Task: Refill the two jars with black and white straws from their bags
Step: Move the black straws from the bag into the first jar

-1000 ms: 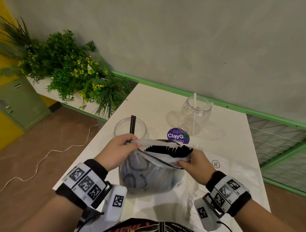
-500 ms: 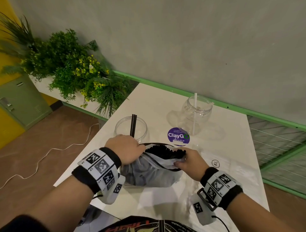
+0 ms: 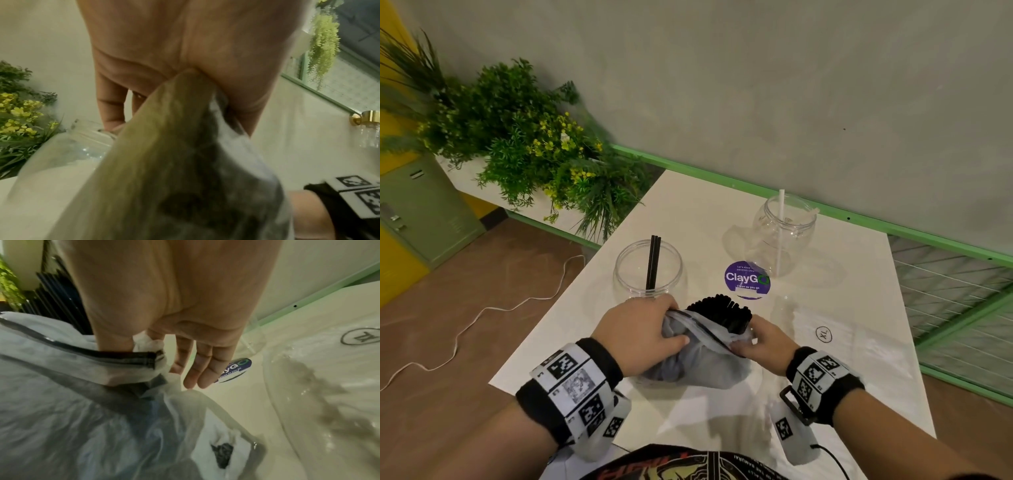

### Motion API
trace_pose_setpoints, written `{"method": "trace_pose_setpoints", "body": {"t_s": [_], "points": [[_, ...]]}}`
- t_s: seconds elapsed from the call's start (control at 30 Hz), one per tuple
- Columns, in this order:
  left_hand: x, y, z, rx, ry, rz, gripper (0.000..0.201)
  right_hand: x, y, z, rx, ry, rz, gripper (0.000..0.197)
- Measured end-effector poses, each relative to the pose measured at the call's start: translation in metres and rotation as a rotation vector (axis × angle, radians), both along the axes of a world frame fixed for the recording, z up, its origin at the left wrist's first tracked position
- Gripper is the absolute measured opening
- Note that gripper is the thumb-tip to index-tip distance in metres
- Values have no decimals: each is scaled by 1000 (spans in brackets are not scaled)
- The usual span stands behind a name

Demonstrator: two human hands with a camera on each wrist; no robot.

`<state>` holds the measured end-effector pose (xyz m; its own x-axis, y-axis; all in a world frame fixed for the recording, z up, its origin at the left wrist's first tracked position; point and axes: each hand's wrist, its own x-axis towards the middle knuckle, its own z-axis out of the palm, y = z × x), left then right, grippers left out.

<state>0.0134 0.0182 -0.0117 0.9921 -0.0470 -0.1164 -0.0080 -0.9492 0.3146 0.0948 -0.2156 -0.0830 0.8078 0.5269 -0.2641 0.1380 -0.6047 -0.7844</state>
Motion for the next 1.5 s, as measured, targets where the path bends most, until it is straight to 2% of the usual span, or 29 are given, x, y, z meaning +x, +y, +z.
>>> {"method": "trace_pose_setpoints", "body": {"t_s": [0.07, 0.13, 0.23, 0.33, 0.4, 0.47, 0.6, 0.77, 0.8, 0.83, 1.0, 1.17, 1.23, 1.33, 1.4, 1.5], "points": [[-1, 1, -2, -60, -21, 22, 40, 0, -3, -4, 53, -6, -18, 56], [-2, 3, -5, -104, -75, 29, 37, -2, -5, 7, 133, -51, -54, 56], [-3, 3, -8, -158, -161, 12, 36, -6, 0, 35, 251, -320, -25, 57], [-2, 0, -10, -150, -249, -18, 36, -5, 18, 50, 91, -696, 170, 59], [-1, -2, -12, -156, -315, -32, 36, -2, 31, 47, -71, -773, 293, 56], [-3, 1, -14, -200, -371, -26, 37, 1, 33, 39, -161, -785, 325, 49], [-11, 7, -25, -250, -430, -64, 44, 5, 22, 31, -246, -801, 271, 38], [-15, 1, -25, -318, -380, -94, 21, 2, 28, 43, -257, -789, 244, 48], [-16, -1, -24, -299, -363, -98, 14, 0, 31, 45, -262, -799, 258, 50], [-17, -2, -22, -269, -344, -101, 16, -3, 35, 46, -277, -811, 273, 51], [-15, 3, -23, -225, -309, -33, 45, -8, 41, 45, -344, -805, 274, 56], [-10, 6, -5, -4, -263, -36, 30, -11, 42, 40, -378, -839, 251, 47], [-11, 7, 6, 74, -253, 30, 36, -10, 43, 39, -384, -855, 228, 44], [-10, 11, 16, 155, -63, 166, 40, -9, 45, 39, -375, -839, 204, 44], [-7, 16, 16, 59, 106, 187, 33, -9, 45, 38, -369, -857, 194, 42], [-3, 18, 11, -201, 118, 228, 23, -10, 45, 36, -346, -900, 175, 37]]}}
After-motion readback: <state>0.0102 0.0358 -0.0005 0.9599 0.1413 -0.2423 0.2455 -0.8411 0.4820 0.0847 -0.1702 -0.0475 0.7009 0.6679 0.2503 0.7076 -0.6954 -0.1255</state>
